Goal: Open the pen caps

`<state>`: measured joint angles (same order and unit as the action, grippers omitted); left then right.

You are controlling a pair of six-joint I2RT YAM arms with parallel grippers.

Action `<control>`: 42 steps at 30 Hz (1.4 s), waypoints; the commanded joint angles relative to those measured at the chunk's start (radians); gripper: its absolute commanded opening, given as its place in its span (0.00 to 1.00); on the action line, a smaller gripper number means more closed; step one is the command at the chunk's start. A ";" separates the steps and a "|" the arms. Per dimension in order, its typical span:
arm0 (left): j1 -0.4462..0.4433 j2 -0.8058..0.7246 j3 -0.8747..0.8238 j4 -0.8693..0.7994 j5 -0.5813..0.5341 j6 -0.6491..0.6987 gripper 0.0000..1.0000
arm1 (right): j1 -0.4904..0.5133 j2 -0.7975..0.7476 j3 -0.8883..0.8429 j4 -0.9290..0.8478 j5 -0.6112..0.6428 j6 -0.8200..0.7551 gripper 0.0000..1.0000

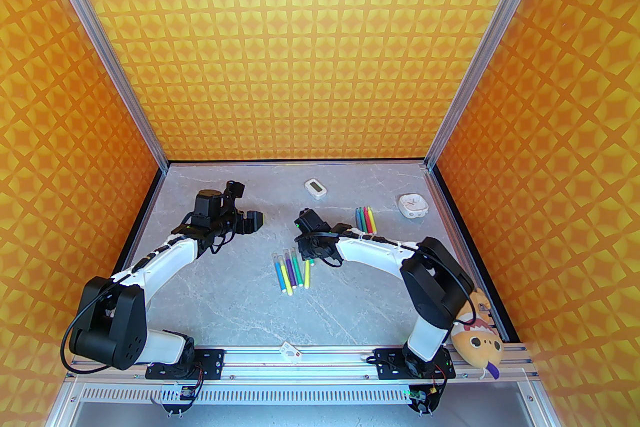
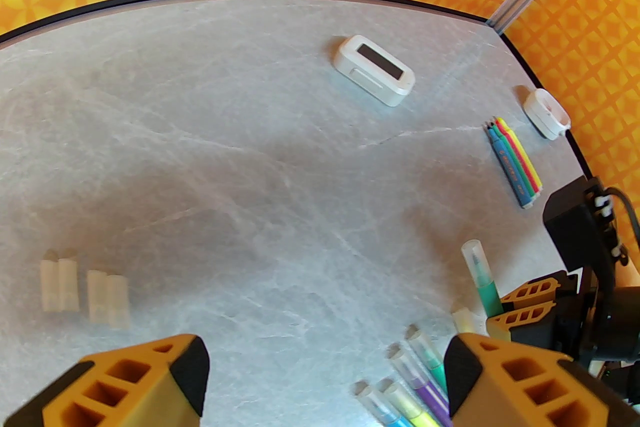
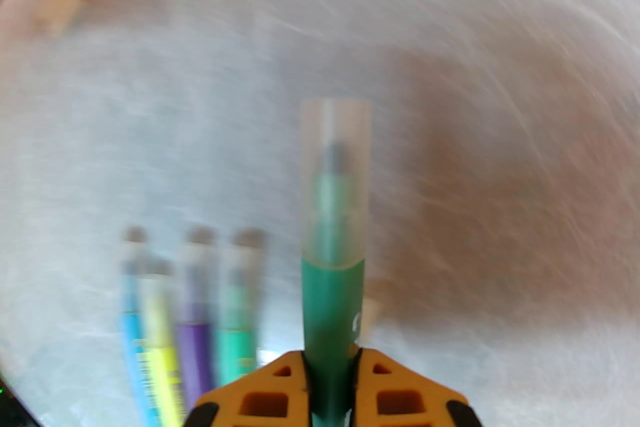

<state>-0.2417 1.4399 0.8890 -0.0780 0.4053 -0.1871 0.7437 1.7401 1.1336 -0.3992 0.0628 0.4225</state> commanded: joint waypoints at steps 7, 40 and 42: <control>-0.028 0.046 0.053 0.060 0.202 -0.074 0.79 | -0.003 -0.105 -0.063 0.155 -0.220 -0.100 0.00; -0.148 0.122 0.116 0.102 0.294 -0.211 0.52 | -0.003 -0.173 -0.109 0.303 -0.281 -0.142 0.00; -0.151 0.123 0.118 0.100 0.297 -0.210 0.51 | -0.003 -0.175 -0.110 0.306 -0.272 -0.142 0.00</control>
<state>-0.3836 1.5467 0.9768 0.0376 0.6781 -0.3931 0.7437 1.5963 1.0401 -0.1207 -0.2268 0.2993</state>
